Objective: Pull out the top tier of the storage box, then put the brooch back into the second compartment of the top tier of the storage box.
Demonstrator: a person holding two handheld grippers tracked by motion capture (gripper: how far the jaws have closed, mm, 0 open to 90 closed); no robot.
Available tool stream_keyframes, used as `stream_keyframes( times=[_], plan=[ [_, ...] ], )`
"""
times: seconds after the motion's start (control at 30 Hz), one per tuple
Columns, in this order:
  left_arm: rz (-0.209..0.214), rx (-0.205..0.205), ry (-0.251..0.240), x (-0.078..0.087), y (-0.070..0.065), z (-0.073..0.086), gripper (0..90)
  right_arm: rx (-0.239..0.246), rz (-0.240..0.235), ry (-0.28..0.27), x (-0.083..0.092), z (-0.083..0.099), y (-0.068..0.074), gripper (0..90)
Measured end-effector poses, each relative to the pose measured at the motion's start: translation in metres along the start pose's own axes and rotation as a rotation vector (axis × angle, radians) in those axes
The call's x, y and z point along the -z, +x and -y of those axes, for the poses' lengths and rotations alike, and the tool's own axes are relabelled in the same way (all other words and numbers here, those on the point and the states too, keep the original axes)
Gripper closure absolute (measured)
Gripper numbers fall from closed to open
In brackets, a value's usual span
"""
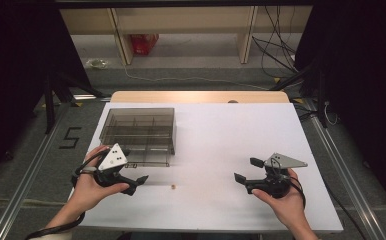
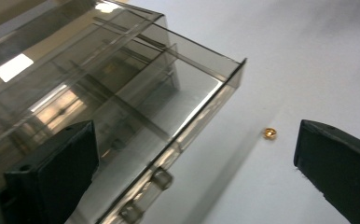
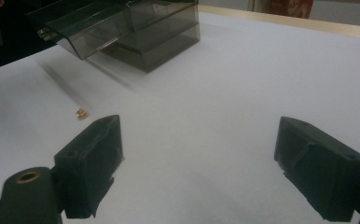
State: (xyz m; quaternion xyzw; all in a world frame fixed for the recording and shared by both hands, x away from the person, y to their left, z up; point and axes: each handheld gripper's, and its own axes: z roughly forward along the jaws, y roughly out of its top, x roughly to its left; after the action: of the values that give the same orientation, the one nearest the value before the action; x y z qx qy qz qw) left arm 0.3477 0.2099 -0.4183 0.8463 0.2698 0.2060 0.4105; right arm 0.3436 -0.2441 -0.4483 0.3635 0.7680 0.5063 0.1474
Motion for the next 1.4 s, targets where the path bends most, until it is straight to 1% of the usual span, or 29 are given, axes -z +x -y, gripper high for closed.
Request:
stream_keyframes(
  times=[0.17,0.27,0.5,0.6,0.77,0.8,0.83,0.97,1.0,1.03,1.07,1.1,1.23,1.3,1.33,1.37,1.4],
  plan=[
    [0.01,-0.005,-0.003,-0.005,-0.006,0.0,0.0,0.0,0.0,-0.001,0.0,0.0,-0.001,16.0],
    [-0.003,0.002,-0.011,-0.005,-0.006,-0.001,0.0,-0.002,0.001,-0.002,0.002,0.0,-0.001,16.0],
    [-0.015,0.008,-0.016,-0.004,-0.005,0.0,0.0,0.001,0.003,-0.006,0.003,0.0,0.0,16.0],
    [-0.027,0.015,-0.033,-0.004,-0.006,-0.001,0.0,0.0,0.004,-0.005,0.003,0.0,0.0,16.0],
    [-0.021,0.021,-0.043,-0.005,-0.01,-0.001,0.1,-0.002,0.003,-0.004,0.002,0.0,0.0,16.0],
    [-0.013,0.021,-0.048,-0.006,-0.014,-0.003,0.6,0.0,0.0,-0.006,0.001,0.0,0.0,16.0],
    [-0.013,0.021,-0.048,-0.006,-0.014,-0.003,1.1,0.0,0.0,-0.006,0.001,0.0,0.0,16.0],
    [-0.009,0.003,-0.054,-0.008,-0.022,-0.007,2.5,0.005,-0.007,-0.001,0.0,-0.001,0.001,16.0],
    [-0.015,-0.004,-0.055,-0.009,-0.025,-0.008,5.0,0.006,-0.009,-0.001,0.0,-0.001,0.001,16.0],
    [-0.032,-0.003,-0.073,-0.01,-0.03,-0.009,7.6,0.008,-0.011,-0.002,0.0,-0.001,0.002,16.0],
    [-0.03,-0.001,-0.08,-0.011,-0.033,-0.011,10.1,0.011,-0.013,-0.003,0.0,-0.001,0.002,16.0],
    [-0.03,-0.001,-0.08,-0.011,-0.033,-0.011,11.4,0.011,-0.013,-0.003,0.0,-0.001,0.002,16.0],
    [-0.008,-0.019,-0.084,-0.016,-0.049,-0.014,12.6,0.013,-0.011,-0.007,0.002,-0.002,0.003,16.0],
    [0.009,-0.033,-0.082,-0.019,-0.057,-0.015,13.6,0.012,-0.011,-0.006,0.002,-0.002,0.003,16.0],
    [0.024,-0.042,-0.074,-0.021,-0.064,-0.014,15.0,0.011,-0.01,-0.006,0.002,-0.002,0.003,16.0],
    [0.024,-0.042,-0.074,-0.021,-0.064,-0.014,16.2,0.011,-0.01,-0.006,0.002,-0.002,0.003,16.0],
    [0.032,-0.048,-0.066,-0.023,-0.067,-0.014,16.2,0.011,-0.011,-0.007,0.002,-0.002,0.003,16.0]
  ],
)
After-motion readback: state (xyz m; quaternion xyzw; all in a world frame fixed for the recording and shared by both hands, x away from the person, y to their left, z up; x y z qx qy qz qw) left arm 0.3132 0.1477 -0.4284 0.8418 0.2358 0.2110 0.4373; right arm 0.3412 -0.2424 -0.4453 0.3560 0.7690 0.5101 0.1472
